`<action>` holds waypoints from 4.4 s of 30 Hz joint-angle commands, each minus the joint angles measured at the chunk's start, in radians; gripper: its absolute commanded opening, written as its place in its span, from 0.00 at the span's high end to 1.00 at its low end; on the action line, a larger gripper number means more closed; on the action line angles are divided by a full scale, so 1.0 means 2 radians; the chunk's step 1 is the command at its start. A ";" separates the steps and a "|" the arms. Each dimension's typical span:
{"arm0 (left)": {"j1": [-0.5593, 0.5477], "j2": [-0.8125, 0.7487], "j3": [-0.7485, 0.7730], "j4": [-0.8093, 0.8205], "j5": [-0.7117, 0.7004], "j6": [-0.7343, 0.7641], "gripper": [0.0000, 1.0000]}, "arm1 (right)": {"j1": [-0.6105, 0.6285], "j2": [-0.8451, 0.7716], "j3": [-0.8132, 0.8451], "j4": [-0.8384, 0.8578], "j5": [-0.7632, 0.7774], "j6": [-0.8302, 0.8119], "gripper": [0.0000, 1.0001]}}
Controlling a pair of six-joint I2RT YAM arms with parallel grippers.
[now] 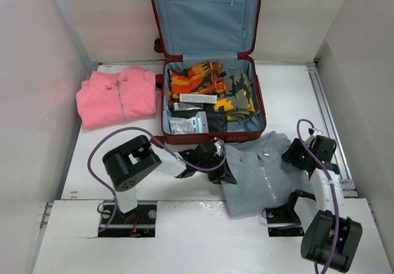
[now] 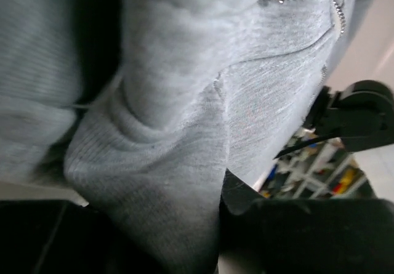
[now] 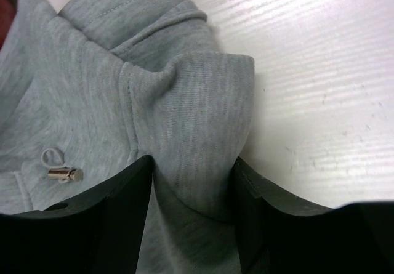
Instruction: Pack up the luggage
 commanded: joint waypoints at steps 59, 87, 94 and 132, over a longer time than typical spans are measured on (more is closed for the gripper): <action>0.331 0.118 0.748 -0.607 -0.155 0.650 1.00 | 0.008 -0.118 0.347 -0.396 0.069 -0.114 0.38; 0.412 0.099 0.575 -0.586 -0.022 0.513 0.38 | 0.036 -0.061 0.378 -0.337 -0.028 -0.143 0.31; 0.412 0.083 0.732 -0.660 -0.202 0.582 0.00 | 0.309 0.128 0.523 -0.256 0.125 -0.096 0.19; 0.370 0.166 0.658 -0.581 -0.175 0.637 0.53 | 0.278 0.672 0.880 -0.154 0.098 -0.222 1.00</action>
